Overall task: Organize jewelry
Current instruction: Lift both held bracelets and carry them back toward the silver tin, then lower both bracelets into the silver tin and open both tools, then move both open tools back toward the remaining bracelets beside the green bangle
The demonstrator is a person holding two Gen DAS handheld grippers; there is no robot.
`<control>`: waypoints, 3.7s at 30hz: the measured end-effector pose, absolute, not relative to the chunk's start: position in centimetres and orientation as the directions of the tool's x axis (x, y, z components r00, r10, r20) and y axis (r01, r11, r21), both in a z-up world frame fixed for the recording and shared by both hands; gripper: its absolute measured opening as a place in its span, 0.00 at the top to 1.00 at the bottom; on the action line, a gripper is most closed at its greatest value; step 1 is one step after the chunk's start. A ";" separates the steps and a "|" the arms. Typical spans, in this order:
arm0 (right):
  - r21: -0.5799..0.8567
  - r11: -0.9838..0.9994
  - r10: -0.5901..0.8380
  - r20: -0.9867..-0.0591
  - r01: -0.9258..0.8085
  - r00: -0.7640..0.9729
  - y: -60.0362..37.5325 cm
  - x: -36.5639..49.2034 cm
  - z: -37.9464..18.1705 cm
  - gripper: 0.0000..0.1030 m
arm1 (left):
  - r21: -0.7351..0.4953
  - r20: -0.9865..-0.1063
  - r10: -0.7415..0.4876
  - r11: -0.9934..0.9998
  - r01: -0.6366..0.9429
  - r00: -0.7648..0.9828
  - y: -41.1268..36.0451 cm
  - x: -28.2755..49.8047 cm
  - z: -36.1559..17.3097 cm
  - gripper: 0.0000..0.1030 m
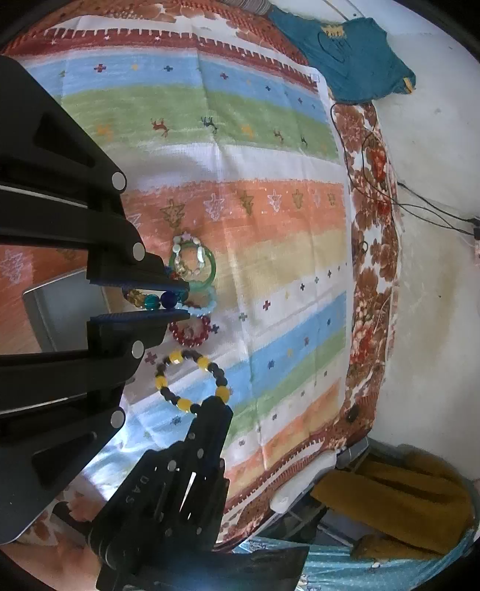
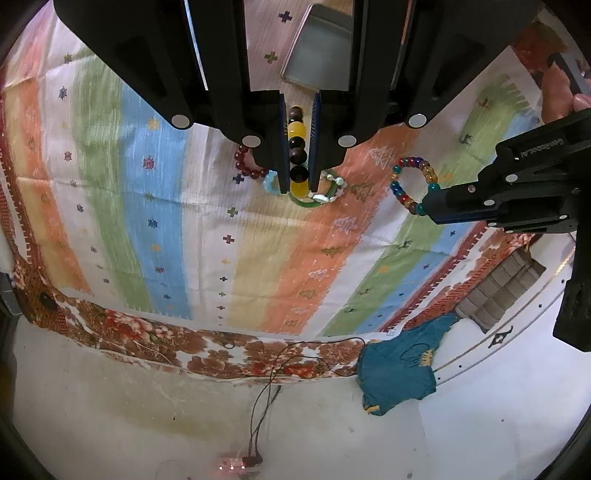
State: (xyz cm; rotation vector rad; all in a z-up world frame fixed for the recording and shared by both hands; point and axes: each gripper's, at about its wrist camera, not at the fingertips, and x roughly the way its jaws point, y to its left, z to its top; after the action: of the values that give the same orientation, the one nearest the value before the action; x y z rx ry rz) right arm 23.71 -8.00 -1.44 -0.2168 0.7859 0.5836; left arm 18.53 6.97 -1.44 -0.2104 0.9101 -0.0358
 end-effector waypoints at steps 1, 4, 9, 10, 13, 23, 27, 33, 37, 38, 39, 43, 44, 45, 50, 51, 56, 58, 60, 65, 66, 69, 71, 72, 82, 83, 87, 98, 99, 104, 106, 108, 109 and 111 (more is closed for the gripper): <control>0.028 0.822 0.413 -0.717 -0.569 0.561 -8.1 23.6 -1.4 0.90 | -0.196 -0.779 -0.122 0.979 -0.055 0.615 6.8 18.3 -1.4 0.91; 0.038 0.819 0.426 -0.708 -0.573 0.563 -8.4 23.0 -1.1 0.90 | -0.198 -0.774 -0.132 0.980 -0.039 0.619 6.3 17.6 -1.1 0.91; 0.038 0.807 0.449 -0.689 -0.590 0.569 -8.6 21.6 -0.3 0.90 | -0.208 -0.754 -0.145 0.978 -0.023 0.640 5.8 16.3 -0.1 0.91; 0.040 0.804 0.454 -0.685 -0.593 0.569 -8.7 21.3 -0.1 0.90 | -0.210 -0.751 -0.148 0.977 -0.021 0.644 5.8 16.1 0.0 0.91; 0.043 0.796 0.467 -0.680 -0.604 0.566 -8.7 20.4 0.1 0.90 | -0.217 -0.742 -0.158 0.976 -0.010 0.651 5.6 15.3 0.3 0.91; 0.059 0.778 0.484 -0.690 -0.626 0.537 -9.1 18.5 -0.5 0.90 | -0.209 -0.755 -0.166 0.978 0.007 0.635 4.8 14.0 -0.1 0.91; 0.068 0.776 0.487 -0.696 -0.627 0.528 -9.4 18.0 -0.7 0.90 | -0.206 -0.757 -0.167 0.978 0.012 0.631 4.6 13.7 -0.2 0.91; 0.076 0.765 0.498 -0.699 -0.639 0.513 -9.8 17.0 -1.0 0.90 | -0.196 -0.772 -0.165 0.980 0.016 0.614 4.0 13.1 -0.8 0.91; 0.082 0.778 0.486 -0.706 -0.623 0.515 -10.2 16.9 -1.2 0.88 | -0.207 -0.783 -0.137 0.977 -0.048 0.607 4.8 12.9 -1.0 0.70; 0.074 0.786 0.476 -0.706 -0.613 0.525 -10.3 17.0 -1.3 0.82 | -0.216 -0.782 -0.133 0.974 -0.064 0.609 5.2 12.9 -1.0 0.69; 0.068 0.794 0.467 -0.704 -0.604 0.535 -10.5 17.1 -1.3 0.70 | -0.222 -0.780 -0.134 0.972 -0.070 0.611 5.4 12.8 -1.0 0.69; 0.069 0.817 0.443 -0.710 -0.572 0.547 -11.2 18.0 -1.5 0.63 | -0.238 -0.782 -0.131 0.966 -0.098 0.609 6.3 12.9 -1.3 0.68; 0.068 0.822 0.438 -0.711 -0.566 0.550 -11.3 18.1 -1.5 0.62 | -0.233 -0.786 -0.123 0.967 -0.104 0.606 6.4 13.0 -1.4 0.68; 0.067 0.827 0.431 -0.713 -0.558 0.554 -11.4 18.3 -1.6 0.62 | -0.231 -0.788 -0.120 0.967 -0.108 0.604 6.4 13.1 -1.4 0.67; 0.072 0.845 0.413 -0.717 -0.530 0.561 -11.9 19.0 -1.7 0.54 | -0.213 -0.797 -0.092 0.968 -0.135 0.597 6.6 13.5 -1.8 0.60; 0.075 0.846 0.411 -0.721 -0.527 0.557 -11.9 19.2 -1.9 0.53 | -0.206 -0.800 -0.081 0.968 -0.146 0.595 6.8 13.5 -1.9 0.60; 0.071 0.852 0.401 -0.726 -0.519 0.558 -11.9 19.7 -1.9 0.46 | -0.150 -0.815 -0.006 0.968 -0.201 0.579 7.5 13.9 -2.4 0.57; 0.063 0.851 0.398 -0.726 -0.522 0.560 -11.7 19.8 -1.9 0.45 | -0.144 -0.814 0.011 0.965 -0.220 0.581 7.9 14.1 -2.3 0.53; 0.051 0.852 0.389 -0.727 -0.521 0.566 -11.6 19.9 -1.9 0.41 | -0.144 -0.813 0.017 0.962 -0.230 0.582 8.1 14.4 -2.3 0.52; 0.048 0.855 0.381 -0.735 -0.517 0.561 -11.6 20.6 -2.1 0.41 | -0.114 -0.825 0.046 0.963 -0.244 0.564 8.2 15.4 -2.7 0.50; 0.047 0.856 0.377 -0.738 -0.514 0.560 -11.6 20.8 -2.1 0.40 | -0.108 -0.828 0.051 0.963 -0.248 0.559 8.2 15.6 -2.9 0.49; 0.043 0.861 0.367 -0.742 -0.506 0.561 -11.6 21.3 -2.1 0.34 | -0.089 -0.835 0.073 0.960 -0.265 0.545 8.3 16.2 -3.3 0.46; 0.040 0.862 0.363 -0.744 -0.505 0.561 -11.5 21.6 -2.2 0.33 | -0.085 -0.837 0.073 0.962 -0.261 0.542 8.2 16.6 -3.5 0.45; 0.037 0.864 0.359 -0.745 -0.503 0.562 -11.5 21.8 -2.2 0.33 | -0.081 -0.837 0.075 0.962 -0.259 0.542 8.2 16.7 -3.5 0.43; 0.016 0.883 0.319 -0.754 -0.469 0.574 -11.5 23.5 -2.6 0.29 | -0.046 -0.845 0.101 0.965 -0.259 0.525 9.0 18.5 -4.0 0.40; 0.000 0.885 0.305 -0.755 -0.466 0.580 -11.4 23.7 -2.6 0.29 | -0.049 -0.848 0.098 0.964 -0.262 0.521 9.2 18.8 -4.2 0.39; -0.022 0.885 0.284 -0.765 -0.465 0.578 -11.1 24.6 -3.1 0.25 | -0.059 -0.853 0.093 0.960 -0.273 0.513 9.6 19.6 -4.6 0.37; 0.002 0.893 0.272 -0.801 -0.451 0.534 -10.9 27.1 -4.9 0.25 | -0.041 -0.865 0.106 0.959 -0.280 0.491 9.8 21.8 -5.9 0.36; 0.000 0.892 0.270 -0.802 -0.452 0.532 -10.8 27.3 -5.0 0.25 | -0.038 -0.865 0.108 0.959 -0.280 0.489 9.9 21.9 -6.0 0.36; 0.008 0.891 0.276 -0.802 -0.453 0.529 -10.6 27.8 -5.1 0.25 | -0.024 -0.875 0.114 0.960 -0.278 0.470 10.0 22.5 -6.8 0.36; 0.010 0.891 0.279 -0.799 -0.453 0.533 -10.5 28.0 -5.0 0.25 | -0.025 -0.874 0.118 0.958 -0.285 0.471 10.3 22.7 -6.8 0.36; 0.010 0.889 0.283 -0.799 -0.458 0.531 -10.3 28.2 -5.0 0.25 | -0.026 -0.866 0.128 0.954 -0.300 0.482 10.6 22.7 -6.6 0.36; 0.001 0.888 0.278 -0.797 -0.459 0.536 -10.2 28.2 -5.0 0.25 | -0.033 -0.864 0.126 0.952 -0.305 0.488 10.9 22.8 -6.5 0.36; -0.013 0.886 0.272 -0.795 -0.463 0.543 -10.0 28.4 -5.0 0.25 | -0.048 -0.862 0.119 0.949 -0.312 0.493 11.1 23.0 -6.4 0.36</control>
State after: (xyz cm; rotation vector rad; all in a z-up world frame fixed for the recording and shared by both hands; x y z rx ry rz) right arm 28.35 -10.04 -5.00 -0.2329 0.8970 0.4408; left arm 22.95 11.14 -6.42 -0.2082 1.0243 0.2640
